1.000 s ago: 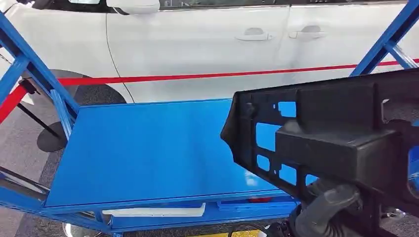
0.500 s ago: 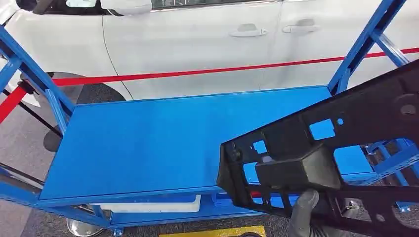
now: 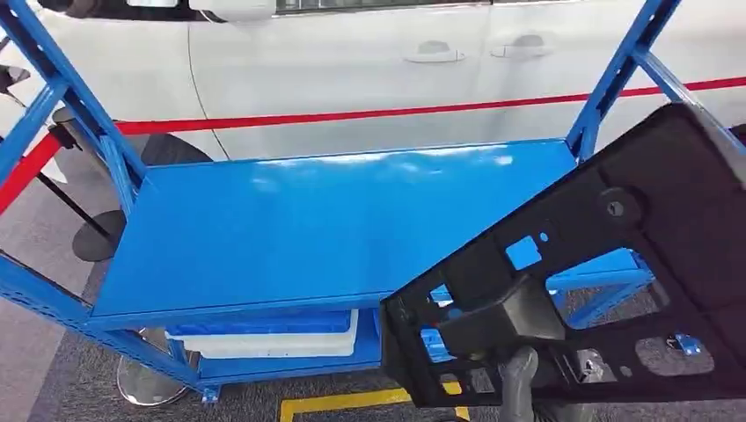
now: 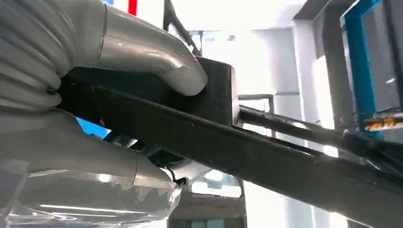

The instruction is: Take the parts from the cabinet and place them on the table.

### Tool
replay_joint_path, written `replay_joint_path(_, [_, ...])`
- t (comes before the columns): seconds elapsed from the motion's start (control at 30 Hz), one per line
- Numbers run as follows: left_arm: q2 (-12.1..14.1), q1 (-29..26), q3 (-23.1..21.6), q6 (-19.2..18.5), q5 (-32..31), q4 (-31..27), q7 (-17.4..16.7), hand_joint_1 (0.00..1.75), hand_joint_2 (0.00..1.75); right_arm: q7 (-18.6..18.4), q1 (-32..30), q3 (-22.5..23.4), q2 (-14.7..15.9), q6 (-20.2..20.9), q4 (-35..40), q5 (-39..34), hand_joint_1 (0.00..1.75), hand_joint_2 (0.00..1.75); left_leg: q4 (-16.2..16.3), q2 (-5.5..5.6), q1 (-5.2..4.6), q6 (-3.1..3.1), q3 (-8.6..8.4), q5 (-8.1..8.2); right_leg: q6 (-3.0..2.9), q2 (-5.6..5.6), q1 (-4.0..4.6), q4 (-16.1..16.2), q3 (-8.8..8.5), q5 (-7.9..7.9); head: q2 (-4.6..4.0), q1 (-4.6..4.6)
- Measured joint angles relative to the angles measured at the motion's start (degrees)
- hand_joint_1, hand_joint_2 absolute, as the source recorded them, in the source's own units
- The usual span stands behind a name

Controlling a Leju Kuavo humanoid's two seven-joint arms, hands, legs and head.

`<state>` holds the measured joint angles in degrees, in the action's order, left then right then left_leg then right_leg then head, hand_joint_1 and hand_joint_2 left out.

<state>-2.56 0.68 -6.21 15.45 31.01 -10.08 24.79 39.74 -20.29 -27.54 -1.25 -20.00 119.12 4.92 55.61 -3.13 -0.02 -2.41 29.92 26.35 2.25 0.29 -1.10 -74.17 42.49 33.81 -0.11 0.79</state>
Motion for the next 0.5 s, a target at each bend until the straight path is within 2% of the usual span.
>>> replay_joint_path(0.03, [-0.04, 0.02, 0.0, 0.0, 0.0, 0.0, -0.02, 0.0, 0.0, 0.0, -0.25, 0.28, 0.0, 0.13, -0.2, -0.13, 1.75, 1.75, 0.16, -0.59, 0.05, 0.17, 0.8, -0.56, 0.32, -0.03, -0.28, -1.95, -0.41, -0.86, 0.0, 0.0])
replay_joint_path(0.07, [-0.07, 0.03, 0.0, 0.0, 0.0, 0.0, -0.02, 0.0, 0.0, 0.0, -0.41, 0.68, 0.0, 0.24, -0.35, -0.15, 1.75, 1.75, 0.52, -1.28, 0.15, 0.43, 1.7, -1.07, 0.68, -0.24, -0.62, -1.23, -2.2, -3.27, 0.0, 0.0])
replay_joint_path(0.1, [-0.07, 0.04, 0.0, -0.02, 0.0, 0.0, -0.02, 0.0, 0.0, 0.0, -0.46, 0.9, -0.02, 0.37, -0.41, -0.15, 1.75, 1.75, 0.92, -1.8, 0.24, 0.64, 2.41, -1.32, 0.87, -0.5, -0.83, 0.84, -4.26, -5.09, 0.0, 0.0])
replay_joint_path(0.13, [-0.04, 0.04, 0.0, -0.11, -0.09, 0.0, -0.02, 0.0, 0.0, 0.0, -0.52, 1.07, -0.11, 0.48, -0.48, -0.15, 1.75, 1.75, 1.61, -2.46, 0.4, 0.96, 3.42, -1.54, 1.17, -1.64, -1.07, 5.9, -8.44, -6.54, 0.0, 0.0])
replay_joint_path(0.17, [-0.02, 0.17, 0.02, -0.13, -0.22, 0.0, -0.04, 0.0, 0.0, 0.0, -0.56, 1.16, -0.18, 0.48, -0.5, -0.15, 1.75, 1.75, 2.45, -2.74, 0.15, 1.28, 3.84, -1.66, 1.38, -3.89, -1.23, 10.86, -12.23, -5.83, 0.0, -0.02])
replay_joint_path(0.2, [0.07, -0.05, 0.02, -0.13, -0.26, 0.0, -0.07, 0.0, 0.0, 0.0, -0.35, 1.22, -0.24, 0.5, -0.5, -0.17, 1.75, 1.75, 3.07, -3.03, 0.06, 1.68, 4.58, -1.63, 1.38, -5.35, -0.62, 15.17, -14.76, -3.5, 0.0, -0.26])
replay_joint_path(0.23, [0.02, -0.04, 0.02, -0.13, -0.31, 0.0, -0.07, 0.0, 0.0, 0.02, -0.43, 1.31, -0.35, 0.57, -0.52, -0.15, 1.75, 1.75, 3.27, -3.56, 0.01, 2.05, 4.57, -1.89, -0.09, -4.98, -0.33, 15.41, -14.62, -3.15, 0.0, 0.05])
replay_joint_path(0.3, [0.02, 0.3, 0.02, -0.13, -0.31, 0.0, -0.04, 0.0, 0.0, 0.04, -0.84, 1.51, -0.5, 0.55, -0.57, -0.17, 1.75, 1.75, 3.24, -4.78, 0.26, 2.86, 4.55, -2.62, -1.12, -3.96, -0.1, 15.43, -13.64, -3.59, 0.0, -0.09])
replay_joint_path(0.33, [0.0, 0.19, 0.04, -0.13, -0.31, 0.0, -0.07, 0.0, 0.0, 0.07, -0.93, 1.55, -0.57, 0.57, -0.66, -0.15, 1.75, 1.75, 3.11, -5.41, 0.48, 3.47, 4.66, -3.11, -2.06, -3.23, 0.0, 15.7, -13.05, -4.42, 0.0, -0.22])
replay_joint_path(0.37, [0.04, 0.15, 0.04, -0.13, -0.31, 0.0, -0.07, 0.0, 0.0, 0.09, -1.01, 1.64, -0.68, 0.57, -0.66, -0.15, 1.75, 1.75, 3.98, -2.92, 0.78, 4.26, 5.04, -1.39, -2.65, -2.85, -0.2, 15.73, -12.33, -5.16, 0.0, -0.11])
replay_joint_path(0.4, [0.04, -0.04, 0.02, -0.13, -0.31, 0.0, -0.07, 0.0, 0.0, 0.04, -0.91, 1.77, -0.74, 0.57, -0.7, -0.17, 1.75, 1.75, 6.23, 0.02, 0.74, 4.42, 5.93, 2.23, -3.12, -2.15, -0.2, 15.73, -11.39, -5.92, 0.0, -0.11])
replay_joint_path(0.43, [0.04, -0.2, 0.02, -0.15, -0.31, 0.0, -0.09, 0.0, 0.0, 0.04, -0.91, 1.77, -0.92, 0.59, -0.83, -0.15, 1.75, 1.75, 9.75, 1.68, 0.74, 4.39, 6.83, 5.86, -3.41, -1.52, -0.1, 15.72, -10.46, -6.61, 0.0, -0.09])
replay_joint_path(0.47, [0.04, -0.31, 0.02, -0.15, -0.31, 0.0, -0.09, 0.0, 0.0, 0.04, -0.93, 1.83, -1.03, 0.61, -0.85, -0.17, 1.75, 1.75, 14.12, 2.42, 0.71, 4.23, 7.88, 9.06, -3.64, -0.7, 0.16, 15.69, -9.51, -7.39, 0.0, -0.13])
replay_joint_path(0.5, [0.04, -0.38, 0.02, -0.15, -0.31, 0.0, -0.09, 0.0, 0.0, 0.04, -0.94, 1.88, -1.03, 0.61, -0.94, -0.15, 1.75, 1.75, 17.99, 2.65, 0.68, 3.97, 8.48, 10.91, -3.76, 0.25, 0.41, 15.58, -8.39, -8.22, 0.0, -0.09])
